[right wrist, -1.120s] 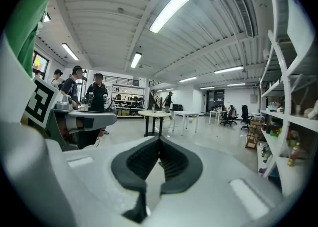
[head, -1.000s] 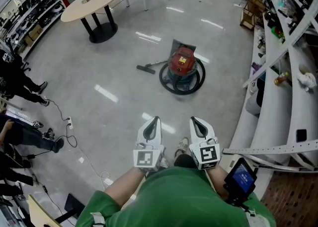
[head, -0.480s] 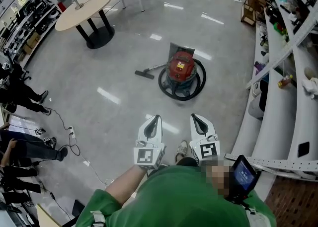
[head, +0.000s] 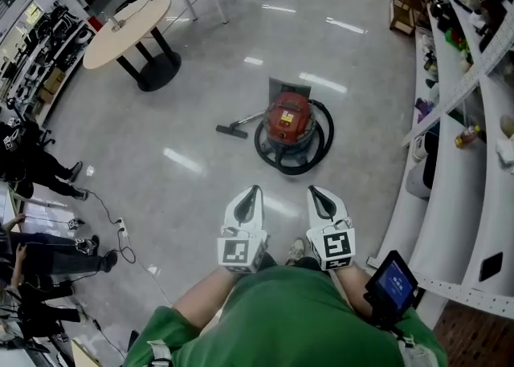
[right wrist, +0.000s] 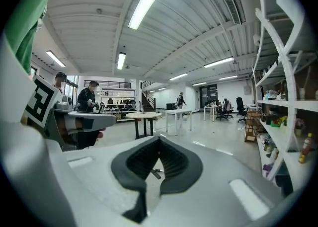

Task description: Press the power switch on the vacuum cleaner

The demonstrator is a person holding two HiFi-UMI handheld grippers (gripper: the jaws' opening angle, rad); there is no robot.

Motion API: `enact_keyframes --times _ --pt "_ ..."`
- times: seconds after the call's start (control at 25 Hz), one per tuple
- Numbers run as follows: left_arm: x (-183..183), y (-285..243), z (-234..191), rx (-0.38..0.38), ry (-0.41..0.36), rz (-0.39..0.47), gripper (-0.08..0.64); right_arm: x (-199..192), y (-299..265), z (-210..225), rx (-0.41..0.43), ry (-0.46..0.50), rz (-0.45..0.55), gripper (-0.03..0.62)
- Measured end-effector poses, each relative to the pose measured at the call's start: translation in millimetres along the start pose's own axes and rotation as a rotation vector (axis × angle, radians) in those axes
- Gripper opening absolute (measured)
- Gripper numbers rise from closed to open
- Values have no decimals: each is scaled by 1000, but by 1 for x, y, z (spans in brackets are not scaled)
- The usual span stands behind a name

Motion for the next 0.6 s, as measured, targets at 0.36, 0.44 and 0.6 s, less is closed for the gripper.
enact_keyframes --times 0.36,0.44,0.6 --pt "12 -56 -25 -42 -27 -29 6 16 -47 26 -22 -1 -40 3" --pt "9 -70 -35 -58 -22 -27 6 19 -59 28 -39 -3 -50 3" --pt "9 -94 -59 -104 -13 -31 6 26 -83 28 -94 -17 -70 3"
Point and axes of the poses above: the fingertips, and each gripper's own axes: y backward along the fingers, z to its right, x out of its top, the point moved 4 cm from there along y, backward along the fingers, and after that the axes turned 9 degrees about -z, right-handed, at the moved point
